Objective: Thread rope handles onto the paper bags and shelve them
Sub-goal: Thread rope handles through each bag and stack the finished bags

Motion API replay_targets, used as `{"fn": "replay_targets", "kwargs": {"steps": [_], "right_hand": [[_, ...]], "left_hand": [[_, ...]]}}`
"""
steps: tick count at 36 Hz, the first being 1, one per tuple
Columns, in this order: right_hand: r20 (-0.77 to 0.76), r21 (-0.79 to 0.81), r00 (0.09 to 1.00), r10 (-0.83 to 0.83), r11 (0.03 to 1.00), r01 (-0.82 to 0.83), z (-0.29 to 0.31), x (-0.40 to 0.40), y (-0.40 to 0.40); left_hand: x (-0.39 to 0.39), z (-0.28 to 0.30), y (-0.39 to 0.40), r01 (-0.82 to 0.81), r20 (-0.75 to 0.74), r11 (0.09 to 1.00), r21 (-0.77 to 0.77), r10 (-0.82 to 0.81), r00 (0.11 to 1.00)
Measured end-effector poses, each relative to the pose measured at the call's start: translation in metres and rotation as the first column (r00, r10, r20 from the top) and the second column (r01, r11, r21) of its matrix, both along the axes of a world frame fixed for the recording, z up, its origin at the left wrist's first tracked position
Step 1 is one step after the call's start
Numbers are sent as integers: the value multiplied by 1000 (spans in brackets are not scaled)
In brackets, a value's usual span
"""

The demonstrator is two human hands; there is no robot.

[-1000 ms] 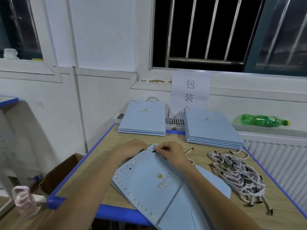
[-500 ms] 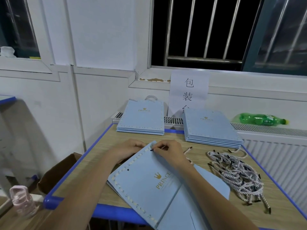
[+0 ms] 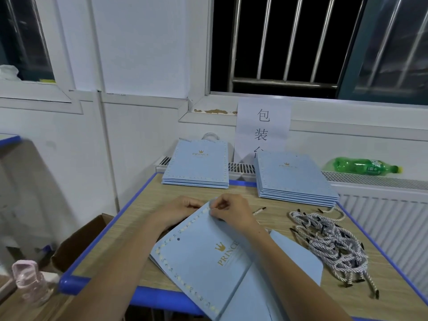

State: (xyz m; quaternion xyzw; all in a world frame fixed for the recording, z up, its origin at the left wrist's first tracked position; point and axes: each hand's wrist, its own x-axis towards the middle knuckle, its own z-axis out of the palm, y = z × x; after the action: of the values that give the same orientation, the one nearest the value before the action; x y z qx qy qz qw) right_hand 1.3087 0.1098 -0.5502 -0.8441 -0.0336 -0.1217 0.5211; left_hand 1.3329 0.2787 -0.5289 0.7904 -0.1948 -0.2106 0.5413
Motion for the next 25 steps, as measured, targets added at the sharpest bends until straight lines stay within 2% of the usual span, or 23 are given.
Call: {"fn": "replay_targets", "kwargs": {"steps": [4, 12, 18, 22, 25], "right_hand": [[-9, 86, 1000, 12, 996, -11, -3, 0, 0], [-15, 46, 997, 70, 997, -69, -7, 2, -4], [26, 101, 998, 49, 994, -51, -9, 2, -4], [104, -12, 994, 31, 999, -30, -8, -1, -2], [117, -93, 992, 49, 995, -38, -6, -3, -1]], "left_hand": [[0, -1, -1, -17, 33, 1000, 15, 17, 999], [5, -4, -5, -1, 160, 986, 165, -26, 987], [6, -1, -6, 76, 110, 976, 202, -100, 989], [6, 0, -5, 78, 42, 983, 166, -86, 995], [8, -5, -1, -1, 106, 983, 183, -19, 994]]}}
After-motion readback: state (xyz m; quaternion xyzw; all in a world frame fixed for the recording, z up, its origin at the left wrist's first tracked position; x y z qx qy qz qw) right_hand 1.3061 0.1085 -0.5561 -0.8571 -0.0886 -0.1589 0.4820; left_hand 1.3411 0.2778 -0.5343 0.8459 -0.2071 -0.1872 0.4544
